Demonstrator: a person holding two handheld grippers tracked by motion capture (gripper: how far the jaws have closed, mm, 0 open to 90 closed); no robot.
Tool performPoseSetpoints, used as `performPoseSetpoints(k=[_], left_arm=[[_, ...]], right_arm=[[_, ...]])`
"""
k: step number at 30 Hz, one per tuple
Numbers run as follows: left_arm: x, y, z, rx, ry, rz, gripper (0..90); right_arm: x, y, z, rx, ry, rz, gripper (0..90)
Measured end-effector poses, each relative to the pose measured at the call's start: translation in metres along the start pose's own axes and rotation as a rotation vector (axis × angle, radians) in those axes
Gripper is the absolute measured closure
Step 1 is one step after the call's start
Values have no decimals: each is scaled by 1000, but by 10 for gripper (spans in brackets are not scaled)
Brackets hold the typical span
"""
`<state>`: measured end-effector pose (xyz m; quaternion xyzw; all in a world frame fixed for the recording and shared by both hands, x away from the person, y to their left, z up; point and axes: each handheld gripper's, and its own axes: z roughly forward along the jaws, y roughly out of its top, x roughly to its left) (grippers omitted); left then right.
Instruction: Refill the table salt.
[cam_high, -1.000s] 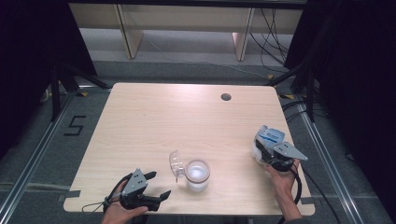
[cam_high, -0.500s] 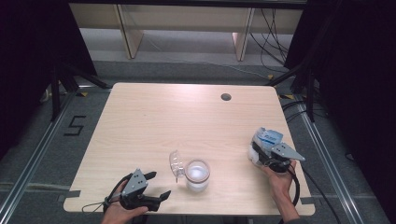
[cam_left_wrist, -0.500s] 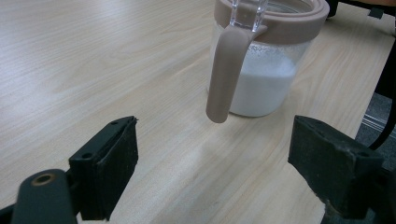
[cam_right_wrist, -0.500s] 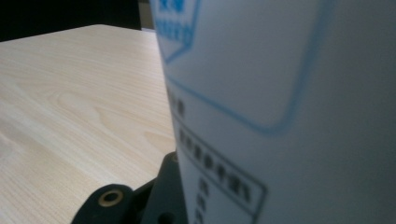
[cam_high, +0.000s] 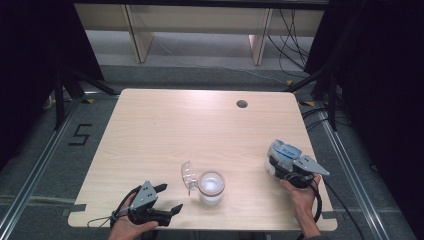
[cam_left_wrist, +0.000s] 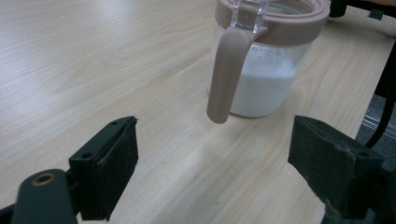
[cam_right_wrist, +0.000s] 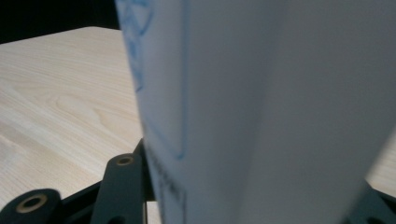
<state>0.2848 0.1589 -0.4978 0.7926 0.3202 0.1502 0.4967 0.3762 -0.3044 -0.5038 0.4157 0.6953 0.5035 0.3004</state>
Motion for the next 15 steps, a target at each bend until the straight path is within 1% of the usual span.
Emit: performPoseSetpoints(k=[1, 2, 3, 4, 5, 6, 7, 8, 9, 11, 12, 13, 14, 15], left_arm=[[0, 0, 0, 0, -3, 4, 153], [0, 0, 0, -1, -4, 8, 153], [-1, 0, 0, -2, -2, -2, 153], [0, 0, 0, -2, -1, 0, 153], [0, 0, 0, -2, -1, 0, 153], [1, 0, 0, -1, -3, 7, 153], [1, 0, 0, 0, -3, 7, 153], [1, 0, 0, 1, -3, 7, 153], [0, 0, 0, -4, -3, 3, 153], [-1, 0, 0, -1, -1, -2, 153], [-1, 0, 0, -1, -1, -9, 153], [-1, 0, 0, -1, -1, -4, 153], [-1, 0, 0, -2, 0, -9, 153], [-1, 0, 0, -2, 1, -15, 153]], right_arm=[[0, 0, -1, -5, 1, 1, 478], [2, 0, -2, 1, -14, 14, 446], [1, 0, -3, -16, -9, 9, 415], [2, 1, -5, -1, -17, 18, 395], [3, 1, -7, -12, -18, 28, 381], [8, 2, -10, -19, -18, 67, 360], [5, 3, -13, -14, -10, 22, 333], [7, 4, -15, -16, -24, 34, 309], [7, 5, -19, -20, -23, 21, 288], [13, 4, -25, -12, -53, 94, 235], [11, 4, -27, -15, -44, 89, 232], [15, 4, -33, -2, -41, 137, 233], [14, 4, -36, 7, -49, 103, 220], [19, 4, -40, 14, -68, 131, 205]])
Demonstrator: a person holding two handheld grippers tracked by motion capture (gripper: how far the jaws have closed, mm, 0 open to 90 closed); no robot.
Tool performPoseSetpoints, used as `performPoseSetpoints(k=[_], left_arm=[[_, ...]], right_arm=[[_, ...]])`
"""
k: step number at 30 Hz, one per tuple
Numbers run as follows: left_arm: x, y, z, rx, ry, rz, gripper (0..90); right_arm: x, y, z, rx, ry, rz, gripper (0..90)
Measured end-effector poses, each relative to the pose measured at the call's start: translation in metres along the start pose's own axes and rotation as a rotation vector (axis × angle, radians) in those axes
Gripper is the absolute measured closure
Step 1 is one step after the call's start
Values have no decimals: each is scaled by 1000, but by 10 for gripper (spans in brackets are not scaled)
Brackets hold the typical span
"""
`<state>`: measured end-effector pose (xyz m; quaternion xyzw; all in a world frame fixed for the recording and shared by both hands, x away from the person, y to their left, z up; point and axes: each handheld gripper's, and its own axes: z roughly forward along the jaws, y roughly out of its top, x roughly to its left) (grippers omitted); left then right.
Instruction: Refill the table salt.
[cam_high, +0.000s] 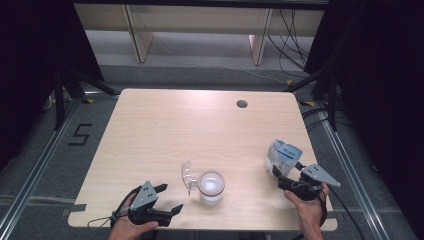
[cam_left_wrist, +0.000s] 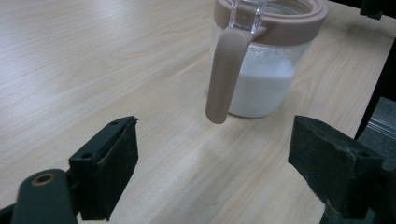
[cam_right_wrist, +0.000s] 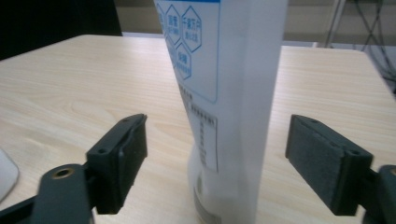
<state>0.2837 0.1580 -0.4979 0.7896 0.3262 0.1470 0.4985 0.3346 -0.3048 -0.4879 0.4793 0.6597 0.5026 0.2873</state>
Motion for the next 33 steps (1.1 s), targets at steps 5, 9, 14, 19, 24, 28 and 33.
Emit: performPoseSetpoints(k=[5, 9, 14, 19, 24, 28, 33], left_arm=[[0, 0, 0, -2, -2, 3, 153], [0, 0, 0, -11, -19, -22, 153], [1, 0, 0, -13, -20, -18, 155], [1, 2, -1, -9, -1, -31, 155], [1, 4, -1, -20, -3, -49, 155], [3, 6, -2, -19, -2, -50, 162], [4, 7, -3, -12, 4, -57, 167]], right_arm=[[0, -1, -16, 8, -30, -9, 188], [6, -3, -33, 38, -34, -15, 169], [15, -9, -47, 54, -34, -18, 173], [20, -9, -54, 67, -23, -77, 186], [24, -12, -54, 64, 4, -102, 193], [31, -15, -55, 91, 36, -82, 194], [36, -20, -58, 127, 63, -73, 190]])
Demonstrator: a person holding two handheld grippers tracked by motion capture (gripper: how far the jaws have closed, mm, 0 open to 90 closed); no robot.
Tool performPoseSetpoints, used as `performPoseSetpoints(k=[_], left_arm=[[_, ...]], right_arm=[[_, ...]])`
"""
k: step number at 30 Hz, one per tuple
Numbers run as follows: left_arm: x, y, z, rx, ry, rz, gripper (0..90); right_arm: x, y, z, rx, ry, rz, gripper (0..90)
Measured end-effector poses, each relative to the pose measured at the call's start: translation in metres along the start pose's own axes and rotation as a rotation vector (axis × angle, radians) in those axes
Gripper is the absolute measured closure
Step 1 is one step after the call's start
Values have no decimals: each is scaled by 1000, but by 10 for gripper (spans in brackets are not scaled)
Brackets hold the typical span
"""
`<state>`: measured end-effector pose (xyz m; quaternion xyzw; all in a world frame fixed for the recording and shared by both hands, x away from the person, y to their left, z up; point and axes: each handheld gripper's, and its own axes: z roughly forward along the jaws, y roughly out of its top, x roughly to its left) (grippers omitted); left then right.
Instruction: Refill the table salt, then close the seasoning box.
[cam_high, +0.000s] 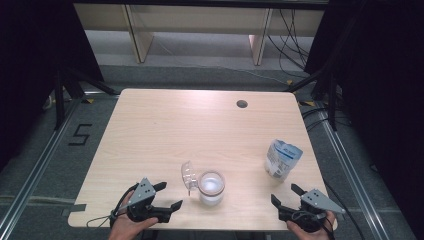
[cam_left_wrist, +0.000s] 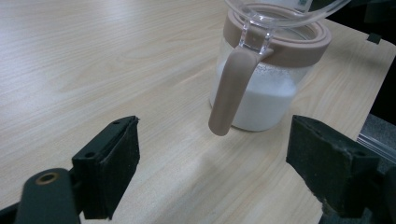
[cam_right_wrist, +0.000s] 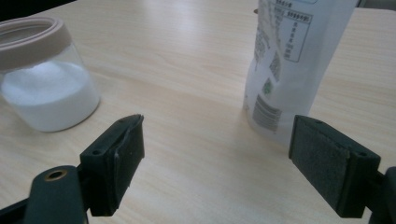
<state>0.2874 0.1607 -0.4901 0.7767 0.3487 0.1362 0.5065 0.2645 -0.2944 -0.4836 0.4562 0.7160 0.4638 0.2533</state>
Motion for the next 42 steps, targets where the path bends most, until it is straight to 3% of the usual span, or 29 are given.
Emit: performPoseSetpoints(k=[3, 7, 8, 10, 14, 17, 18, 19, 21, 22, 24, 25, 26, 27, 29, 34, 35, 42], left_arm=[[-1, 0, 0, 0, -2, -17, 168], [-2, 1, 0, 2, -10, -13, 187], [-2, 2, -1, 5, -8, 3, 188], [-3, 2, -1, -4, -23, -21, 201], [-3, 6, -3, -8, -26, -3, 247], [-4, 8, -3, -19, -25, -26, 315], [-4, 9, -4, -13, -21, -3, 342], [-5, 9, -4, -15, -12, -23, 382], [-5, 10, -5, -23, -16, 3, 467], [-6, 11, -6, -25, -6, -13, 516], [-5, 14, -8, -42, -9, 6, 616], [-5, 15, -10, -47, 2, 8, 672], [-6, 16, -9, -60, 9, -8, 716], [-7, 18, -10, -55, 12, -3, 737], [-8, 21, -11, -66, 18, 12, 786], [-13, 30, -8, -83, 16, 13, 854], [-13, 31, -8, -81, 16, 28, 862], [-18, 38, -2, -91, 3, 48, 879]], right_arm=[[1, -1, -1, 17, 3, -28, 182], [5, -4, 0, 51, 36, -19, 175], [6, -5, 1, 41, 41, -14, 175], [6, -4, 1, 34, 43, -26, 176], [6, -5, 1, 34, 47, -30, 175], [6, -6, 1, 50, 42, -21, 174], [6, -6, 1, 50, 43, -22, 174], [6, -5, 1, 49, 47, -20, 175], [7, -5, 1, 47, 43, -30, 178], [6, -5, 1, 45, 44, -37, 179], [6, -4, 1, 52, 49, -49, 182], [10, -5, 1, 69, 43, -4, 184], [7, -5, 2, 60, 49, -36, 185], [9, -5, 2, 61, 56, -12, 186], [9, -4, 1, 62, 57, -30, 189], [11, -4, 2, 58, 72, -39, 193], [11, -3, 2, 48, 49, -59, 193], [11, -4, 2, 54, 48, -65, 195]])
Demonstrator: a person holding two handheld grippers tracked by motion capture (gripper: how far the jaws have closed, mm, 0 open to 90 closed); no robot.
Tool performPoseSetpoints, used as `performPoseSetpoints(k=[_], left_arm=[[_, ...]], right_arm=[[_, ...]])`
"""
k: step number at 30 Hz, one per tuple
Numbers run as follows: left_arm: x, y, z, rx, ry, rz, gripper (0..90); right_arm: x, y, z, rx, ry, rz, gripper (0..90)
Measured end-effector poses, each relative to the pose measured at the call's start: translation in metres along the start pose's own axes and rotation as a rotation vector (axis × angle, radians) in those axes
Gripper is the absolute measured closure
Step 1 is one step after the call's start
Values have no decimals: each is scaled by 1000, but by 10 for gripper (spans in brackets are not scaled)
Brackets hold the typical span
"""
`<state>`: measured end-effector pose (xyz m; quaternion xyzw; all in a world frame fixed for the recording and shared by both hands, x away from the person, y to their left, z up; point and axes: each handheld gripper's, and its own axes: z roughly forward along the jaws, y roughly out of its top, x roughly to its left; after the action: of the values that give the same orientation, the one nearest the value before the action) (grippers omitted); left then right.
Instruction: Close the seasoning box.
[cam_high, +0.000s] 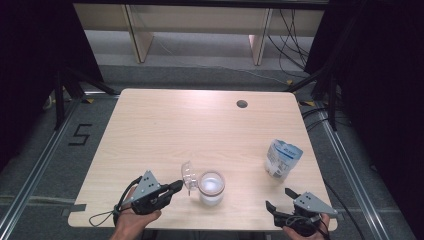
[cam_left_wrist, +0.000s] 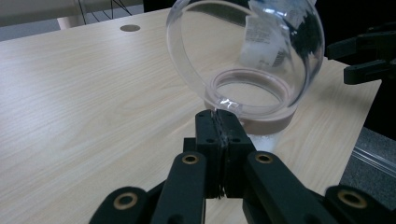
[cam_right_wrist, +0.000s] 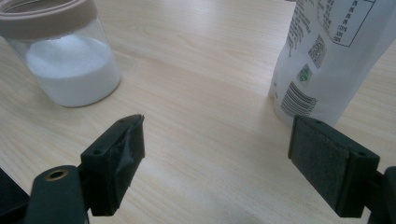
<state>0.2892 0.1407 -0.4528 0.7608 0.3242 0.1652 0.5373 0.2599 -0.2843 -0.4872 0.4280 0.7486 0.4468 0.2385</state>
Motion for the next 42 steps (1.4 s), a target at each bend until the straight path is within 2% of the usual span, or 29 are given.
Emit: performPoseSetpoints(k=[1, 2, 12, 14, 20, 24, 25, 29, 34, 35, 36, 37, 40, 42], left_arm=[[0, 1, 0, 7, 2, 6, 880], [-1, 2, 0, 7, 2, 8, 880], [-4, 7, 4, -12, -8, 24, 880], [-5, 8, 3, 0, 0, 25, 879], [-6, 11, 5, -4, -5, 38, 879], [-8, 13, 8, -2, -12, 46, 879], [-9, 12, 9, -10, -20, 37, 879], [-11, 14, 11, 4, -22, 57, 878], [-13, 16, 15, 7, -29, 60, 876], [-13, 16, 16, -1, -41, 56, 876], [-14, 16, 16, 4, -33, 52, 876], [-14, 16, 16, 10, -33, 66, 874], [-14, 16, 19, 7, -54, 56, 855], [-15, 15, 18, 21, -64, 42, 823]], right_arm=[[0, 0, 0, 1, 1, -1, 195], [1, 0, 1, 10, 17, 20, 195], [1, 0, 1, 9, 14, 16, 199], [1, 0, 1, 19, 26, 11, 199], [1, 0, 1, 16, 27, 9, 201], [2, 0, 1, 23, 25, 18, 201], [2, 0, 1, 22, 25, 18, 202], [2, 0, 1, 23, 26, 18, 203], [2, 0, 1, 22, 31, 20, 204], [2, 0, 1, 21, 31, 21, 203], [2, 0, 1, 22, 31, 20, 204], [2, 0, 1, 21, 32, 20, 204], [2, 0, 1, 21, 33, 20, 204], [3, 0, 1, 22, 35, 23, 203]])
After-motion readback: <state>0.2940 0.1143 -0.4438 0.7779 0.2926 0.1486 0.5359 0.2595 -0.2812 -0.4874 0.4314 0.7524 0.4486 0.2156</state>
